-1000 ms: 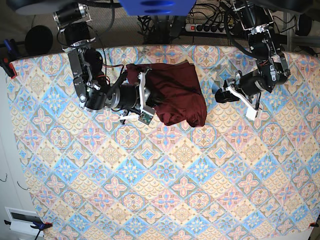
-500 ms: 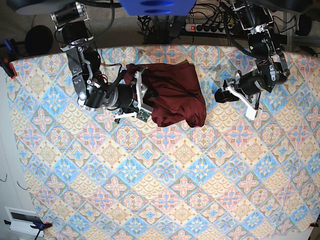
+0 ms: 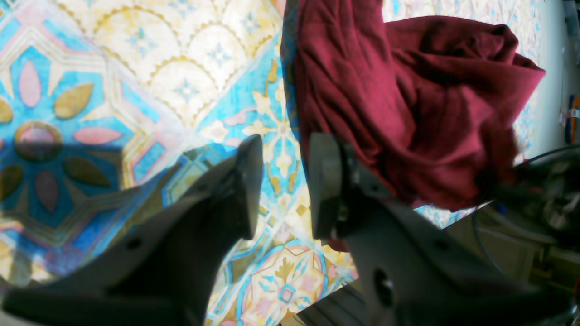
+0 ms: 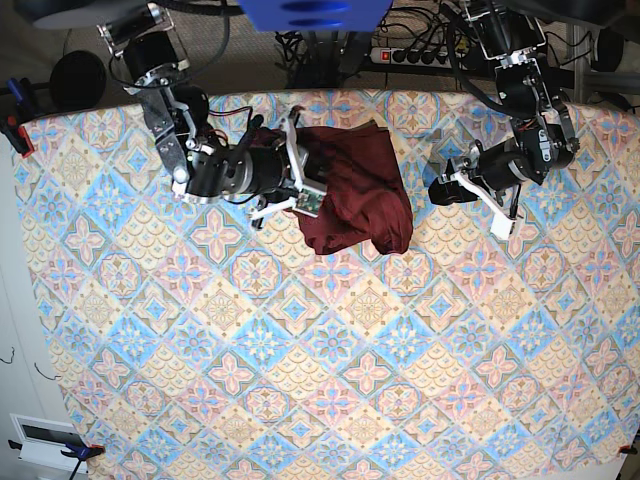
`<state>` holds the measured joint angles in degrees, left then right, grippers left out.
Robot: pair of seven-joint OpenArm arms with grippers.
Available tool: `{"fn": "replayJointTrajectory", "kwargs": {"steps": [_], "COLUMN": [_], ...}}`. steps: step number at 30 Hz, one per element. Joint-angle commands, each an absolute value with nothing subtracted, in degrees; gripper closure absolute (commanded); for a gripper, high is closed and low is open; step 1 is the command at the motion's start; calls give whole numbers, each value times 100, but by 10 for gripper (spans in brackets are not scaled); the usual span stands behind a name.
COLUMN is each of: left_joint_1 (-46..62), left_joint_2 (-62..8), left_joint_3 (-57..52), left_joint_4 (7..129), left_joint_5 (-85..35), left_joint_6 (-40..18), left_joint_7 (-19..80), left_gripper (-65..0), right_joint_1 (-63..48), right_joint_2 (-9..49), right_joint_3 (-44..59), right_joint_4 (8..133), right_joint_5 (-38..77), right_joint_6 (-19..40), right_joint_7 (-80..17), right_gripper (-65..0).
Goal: Layout the t-shirt on the table in an organized manner, then fold the t-shirt properly
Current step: 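Press and square the folded bundle with both grippers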
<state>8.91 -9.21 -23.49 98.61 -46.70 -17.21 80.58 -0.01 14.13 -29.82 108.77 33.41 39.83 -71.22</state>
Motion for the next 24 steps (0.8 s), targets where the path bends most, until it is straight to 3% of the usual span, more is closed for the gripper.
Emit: {"fn": "replayJointTrajectory", "kwargs": {"steps": [1,11,21,24], "left_joint_1": [831,831,875,875], "left_joint_2": [-971,-989,-1385,-1367], "left_joint_3": [-2360,-2360,-1077,-901], "left_joint_4": [9965,9974,10598,10712], "left_joint_5": [-4787,-4796,-5455,-5587], "left_joint_6": [-1736,-1736,-1745,-1745], "left_joint_7": [8000,8000,8000,8000], "left_gripper": [-171,-171,-174,-227], "right_joint_1": [163,778,813,813], "right_joint_2": [1411,1420,2070,2185], "right_joint_3": [-3116,-4268,-4303,-4268], "right_joint_4": [10985,10905,10967,11152], "right_joint_5": [3442,2536,1868,1859], "right_joint_6": [4000,4000,4000,4000], "right_joint_7": [-7029,-7090,-7196,-7187], "right_gripper": [-75,-86,-201,-202]}}
